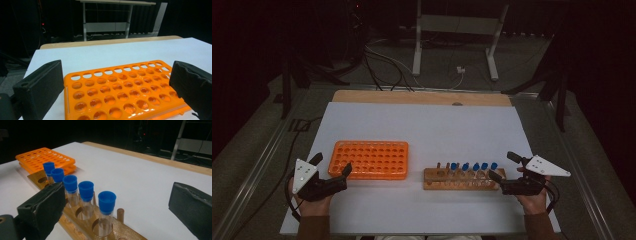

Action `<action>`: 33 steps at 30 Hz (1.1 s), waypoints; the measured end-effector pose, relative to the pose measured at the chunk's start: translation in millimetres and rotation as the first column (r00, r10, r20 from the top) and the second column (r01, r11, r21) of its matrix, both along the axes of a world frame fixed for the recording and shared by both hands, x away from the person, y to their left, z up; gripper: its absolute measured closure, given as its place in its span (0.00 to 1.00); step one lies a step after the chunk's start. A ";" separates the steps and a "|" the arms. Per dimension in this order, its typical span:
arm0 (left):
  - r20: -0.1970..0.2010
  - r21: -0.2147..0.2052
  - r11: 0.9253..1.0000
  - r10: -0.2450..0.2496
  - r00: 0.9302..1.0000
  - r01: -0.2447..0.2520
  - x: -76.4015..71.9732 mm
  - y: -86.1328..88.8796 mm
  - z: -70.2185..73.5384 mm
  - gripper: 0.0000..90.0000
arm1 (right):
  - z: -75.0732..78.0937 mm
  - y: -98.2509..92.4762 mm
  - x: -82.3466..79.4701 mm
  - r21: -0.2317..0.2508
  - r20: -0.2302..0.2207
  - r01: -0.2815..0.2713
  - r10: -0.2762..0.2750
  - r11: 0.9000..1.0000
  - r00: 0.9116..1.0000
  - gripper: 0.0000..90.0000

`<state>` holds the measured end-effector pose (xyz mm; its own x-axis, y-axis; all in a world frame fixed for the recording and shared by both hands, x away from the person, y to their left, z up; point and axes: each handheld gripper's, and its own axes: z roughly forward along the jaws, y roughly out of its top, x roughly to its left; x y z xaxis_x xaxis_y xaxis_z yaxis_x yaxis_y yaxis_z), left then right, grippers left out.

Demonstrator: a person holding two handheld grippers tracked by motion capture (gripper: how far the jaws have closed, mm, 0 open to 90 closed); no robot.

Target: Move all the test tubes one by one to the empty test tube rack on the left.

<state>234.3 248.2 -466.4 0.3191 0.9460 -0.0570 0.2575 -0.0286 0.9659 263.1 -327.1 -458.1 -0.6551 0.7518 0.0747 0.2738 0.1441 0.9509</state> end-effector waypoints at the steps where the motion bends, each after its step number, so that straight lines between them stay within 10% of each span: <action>1: 0.000 -0.002 1.000 0.002 1.000 -0.002 -0.2 0.2 0.2 0.01 | 0.7 0.0 -0.5 0.000 -0.001 0.001 -0.001 1.000 1.000 0.02; 16: -0.006 -0.005 1.000 0.001 1.000 -0.001 0.0 -0.6 -0.9 0.01 | 3.9 8.2 0.8 -0.054 -0.004 0.006 -0.006 0.999 1.000 0.13; 33: -0.011 -0.015 1.000 -0.007 1.000 0.007 -0.1 -0.6 -1.6 0.01 | -4.1 8.4 1.6 -0.128 -0.094 -0.116 0.105 0.985 0.990 0.73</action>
